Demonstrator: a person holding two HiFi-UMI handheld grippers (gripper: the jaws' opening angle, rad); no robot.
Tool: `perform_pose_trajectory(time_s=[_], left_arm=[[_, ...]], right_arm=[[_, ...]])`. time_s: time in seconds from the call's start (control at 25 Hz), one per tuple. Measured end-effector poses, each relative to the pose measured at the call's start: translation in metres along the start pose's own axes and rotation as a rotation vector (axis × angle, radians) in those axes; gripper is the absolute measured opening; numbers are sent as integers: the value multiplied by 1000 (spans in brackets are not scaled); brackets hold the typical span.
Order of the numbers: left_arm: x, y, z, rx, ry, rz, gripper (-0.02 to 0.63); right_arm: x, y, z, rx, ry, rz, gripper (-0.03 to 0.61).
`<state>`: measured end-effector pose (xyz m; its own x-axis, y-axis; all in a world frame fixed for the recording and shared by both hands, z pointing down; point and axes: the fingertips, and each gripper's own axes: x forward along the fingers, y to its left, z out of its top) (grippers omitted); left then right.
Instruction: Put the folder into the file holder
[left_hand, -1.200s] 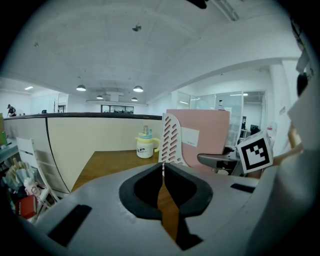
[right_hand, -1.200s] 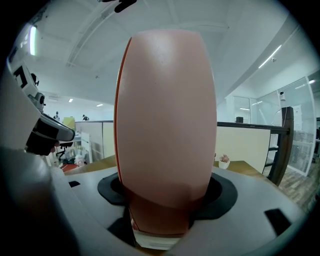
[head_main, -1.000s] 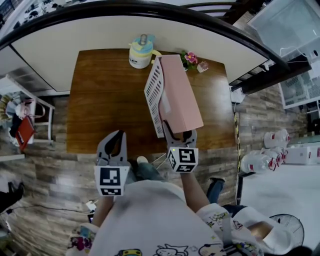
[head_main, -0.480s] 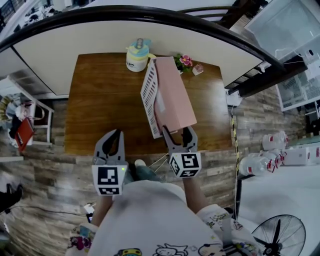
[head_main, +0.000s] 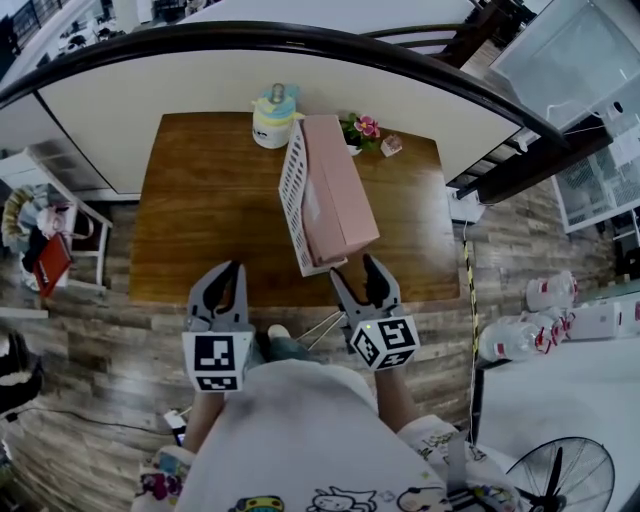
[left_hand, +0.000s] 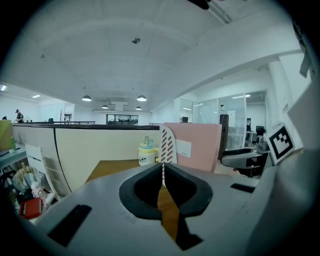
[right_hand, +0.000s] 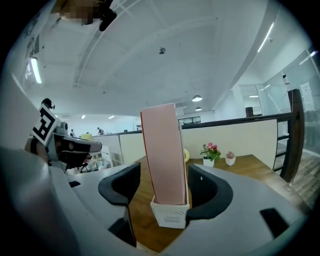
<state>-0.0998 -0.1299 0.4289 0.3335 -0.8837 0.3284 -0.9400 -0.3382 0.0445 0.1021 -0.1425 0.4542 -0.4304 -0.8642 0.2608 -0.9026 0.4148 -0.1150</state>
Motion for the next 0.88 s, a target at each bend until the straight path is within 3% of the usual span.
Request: perform_pose_trajectory(time_s=[0.24,0.4,0.88], left_arm=[[-6,-11,2,12,-13,11,14],[-9,-16,4,19,-15,13,14],[-2,-27,2,20,-6,-14,14]], right_arm=[[-18,6,7,30,5,80,285],[-25,7,19,22,-21,99,194],[-27,1,29,37,-39,117,63]])
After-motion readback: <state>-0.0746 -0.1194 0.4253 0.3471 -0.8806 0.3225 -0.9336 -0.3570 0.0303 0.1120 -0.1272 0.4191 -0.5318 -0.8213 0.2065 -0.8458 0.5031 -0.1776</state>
